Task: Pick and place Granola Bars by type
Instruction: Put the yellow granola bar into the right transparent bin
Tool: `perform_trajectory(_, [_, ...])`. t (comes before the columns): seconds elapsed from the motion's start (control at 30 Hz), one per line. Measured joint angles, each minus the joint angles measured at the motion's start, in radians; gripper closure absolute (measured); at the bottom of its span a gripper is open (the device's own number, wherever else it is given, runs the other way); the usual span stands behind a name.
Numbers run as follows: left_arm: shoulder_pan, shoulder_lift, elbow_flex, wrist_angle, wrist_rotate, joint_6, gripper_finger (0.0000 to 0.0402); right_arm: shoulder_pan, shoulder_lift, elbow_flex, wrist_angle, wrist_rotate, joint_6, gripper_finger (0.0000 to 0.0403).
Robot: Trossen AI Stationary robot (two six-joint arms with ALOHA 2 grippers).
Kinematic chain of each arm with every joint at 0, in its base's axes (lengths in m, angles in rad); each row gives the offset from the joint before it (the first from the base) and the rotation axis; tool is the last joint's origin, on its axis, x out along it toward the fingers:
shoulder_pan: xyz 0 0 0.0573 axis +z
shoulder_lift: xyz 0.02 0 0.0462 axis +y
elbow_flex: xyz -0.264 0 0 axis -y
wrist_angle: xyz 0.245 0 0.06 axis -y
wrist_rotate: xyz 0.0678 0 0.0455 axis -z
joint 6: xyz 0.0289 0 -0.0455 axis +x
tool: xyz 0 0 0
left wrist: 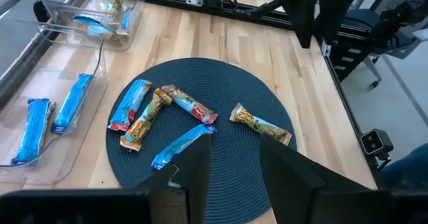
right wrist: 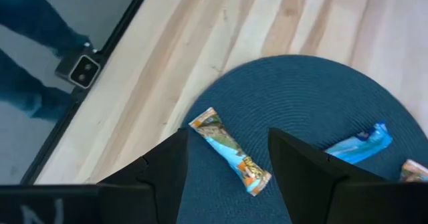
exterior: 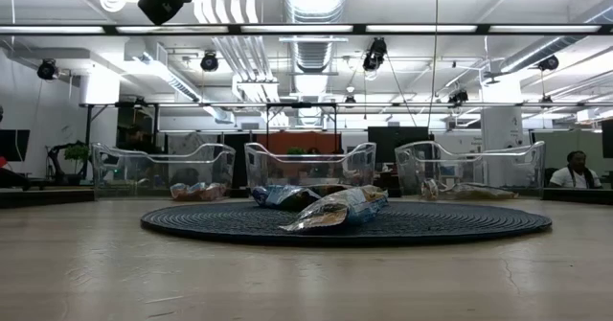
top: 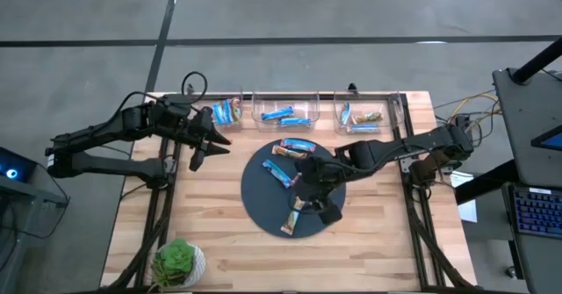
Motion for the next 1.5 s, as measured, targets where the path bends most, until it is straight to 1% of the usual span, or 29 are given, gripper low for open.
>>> perform_trajectory(0.27, [0.0, 0.0, 0.0, 0.0, 0.0, 0.001, 0.0289, 0.005, 0.001, -0.001, 0.0, 0.0, -0.05, 0.0209])
perform_trajectory(0.4, [0.0, 0.0, 0.0, 0.0, 0.0, 0.001, 0.0289, 0.002, 0.016, -0.007, -0.009, 0.005, -0.113, 0.0209])
perform_trajectory(0.8, [0.0, 0.003, 0.0, -0.003, -0.001, 0.001, 0.0289, 0.004, 0.149, -0.009, -0.033, 0.009, -0.31, 0.0209])
perform_trajectory(1.13, [0.0, 0.004, -0.013, -0.007, -0.002, 0.001, 0.0289, 0.003, 0.253, -0.01, -0.024, 0.009, -0.434, 0.0209])
perform_trajectory(1.43, [0.0, 0.004, -0.032, -0.006, -0.002, -0.006, 0.0289, 0.0, 0.358, -0.011, -0.026, 0.015, -0.479, 0.0209])
perform_trajectory(1.5, [0.0, 0.004, -0.032, -0.006, -0.002, -0.004, 0.0289, -0.001, 0.374, -0.011, -0.025, 0.034, -0.488, 0.0209])
